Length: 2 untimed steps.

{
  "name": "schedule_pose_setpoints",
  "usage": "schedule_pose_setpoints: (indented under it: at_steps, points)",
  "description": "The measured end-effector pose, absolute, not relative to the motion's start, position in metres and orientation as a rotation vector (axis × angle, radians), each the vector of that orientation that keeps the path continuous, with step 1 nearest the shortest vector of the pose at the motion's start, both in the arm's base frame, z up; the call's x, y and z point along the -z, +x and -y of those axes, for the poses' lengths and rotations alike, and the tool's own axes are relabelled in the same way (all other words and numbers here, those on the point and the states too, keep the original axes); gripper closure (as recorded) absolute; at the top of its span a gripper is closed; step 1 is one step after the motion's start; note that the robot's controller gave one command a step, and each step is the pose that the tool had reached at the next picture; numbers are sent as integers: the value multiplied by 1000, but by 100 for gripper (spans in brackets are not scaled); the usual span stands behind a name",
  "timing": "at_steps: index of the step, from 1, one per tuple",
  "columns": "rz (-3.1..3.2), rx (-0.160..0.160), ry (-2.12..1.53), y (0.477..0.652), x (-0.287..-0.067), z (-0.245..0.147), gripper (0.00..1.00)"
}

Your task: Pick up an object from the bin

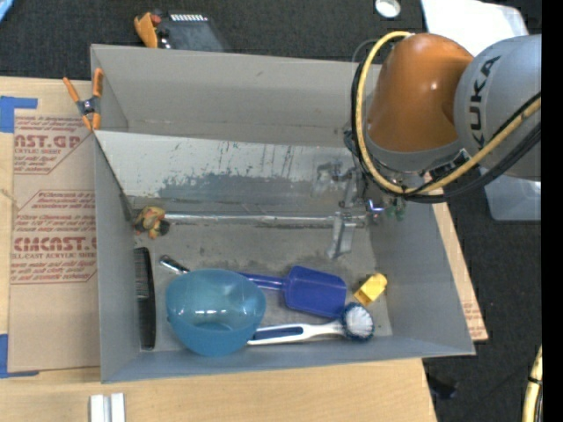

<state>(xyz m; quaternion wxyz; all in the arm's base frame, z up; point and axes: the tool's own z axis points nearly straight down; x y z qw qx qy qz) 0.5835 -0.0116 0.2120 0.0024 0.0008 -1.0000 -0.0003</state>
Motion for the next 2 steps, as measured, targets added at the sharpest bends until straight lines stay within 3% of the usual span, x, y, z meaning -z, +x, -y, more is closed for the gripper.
schedule_pose_setpoints:
  at_steps: [1,2]
  points:
    - [3145,1,3,585,-216,12,0]
    - [3147,3,-38,560,-136,6,0]
